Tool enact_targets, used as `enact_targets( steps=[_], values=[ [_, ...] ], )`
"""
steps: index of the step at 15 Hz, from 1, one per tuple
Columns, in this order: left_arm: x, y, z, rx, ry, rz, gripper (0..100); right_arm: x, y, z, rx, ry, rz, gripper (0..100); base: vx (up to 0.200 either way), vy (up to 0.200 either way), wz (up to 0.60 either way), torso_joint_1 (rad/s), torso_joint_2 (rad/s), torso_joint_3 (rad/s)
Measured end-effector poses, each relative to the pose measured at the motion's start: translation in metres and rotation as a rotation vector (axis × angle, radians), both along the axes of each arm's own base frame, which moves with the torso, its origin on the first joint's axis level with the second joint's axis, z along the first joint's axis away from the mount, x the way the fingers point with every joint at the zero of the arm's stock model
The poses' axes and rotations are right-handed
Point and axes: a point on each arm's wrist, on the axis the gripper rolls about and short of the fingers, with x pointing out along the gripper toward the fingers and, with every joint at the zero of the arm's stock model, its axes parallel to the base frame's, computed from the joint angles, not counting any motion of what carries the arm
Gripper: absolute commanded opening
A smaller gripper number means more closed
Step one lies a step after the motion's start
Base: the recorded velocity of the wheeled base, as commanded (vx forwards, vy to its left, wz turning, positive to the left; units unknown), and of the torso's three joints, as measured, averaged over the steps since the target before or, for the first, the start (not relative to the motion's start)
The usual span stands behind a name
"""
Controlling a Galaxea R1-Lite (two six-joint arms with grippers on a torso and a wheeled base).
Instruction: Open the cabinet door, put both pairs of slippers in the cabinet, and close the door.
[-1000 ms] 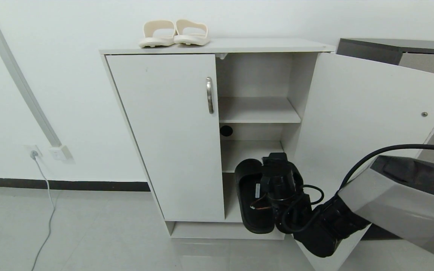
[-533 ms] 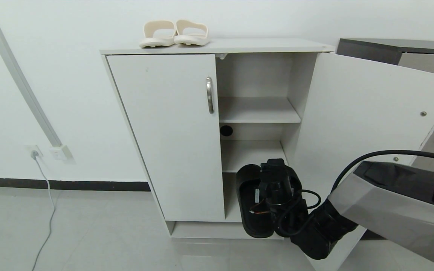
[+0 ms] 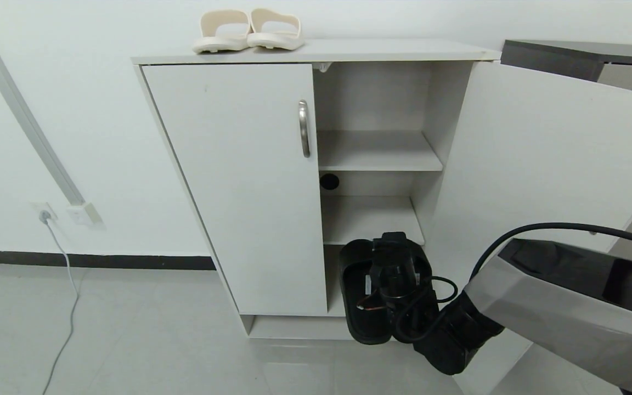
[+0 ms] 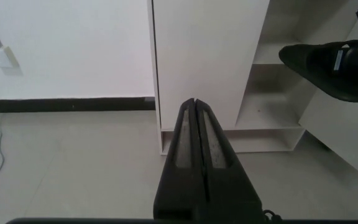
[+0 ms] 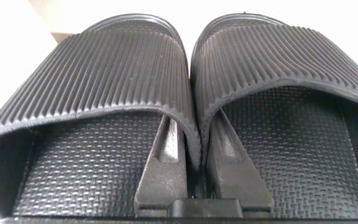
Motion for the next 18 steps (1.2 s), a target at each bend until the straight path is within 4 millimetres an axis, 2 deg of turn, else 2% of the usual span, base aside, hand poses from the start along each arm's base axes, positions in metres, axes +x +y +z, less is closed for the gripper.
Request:
enact_targets(
  steps=[7,12,18],
  values=[
    [0.0,0.0,0.0,0.0,0.0,0.001,0,0.012,-0.001,-0.002,0.012,-0.011,0.009,0,0.0,0.0,0.0,-0.001,0.0,-0.16],
    [0.0,0.0,0.0,0.0,0.001,0.003,0,0.018,-0.004,0.016,0.007,-0.223,0.02,0,0.0,0.0,0.0,0.0,0.0,0.0],
    [0.0,0.0,0.0,-0.001,0.001,0.003,0,0.017,-0.004,0.0,-0.026,-0.202,0.028,0,0.0,0.0,0.0,0.0,0.0,0.0]
  ],
)
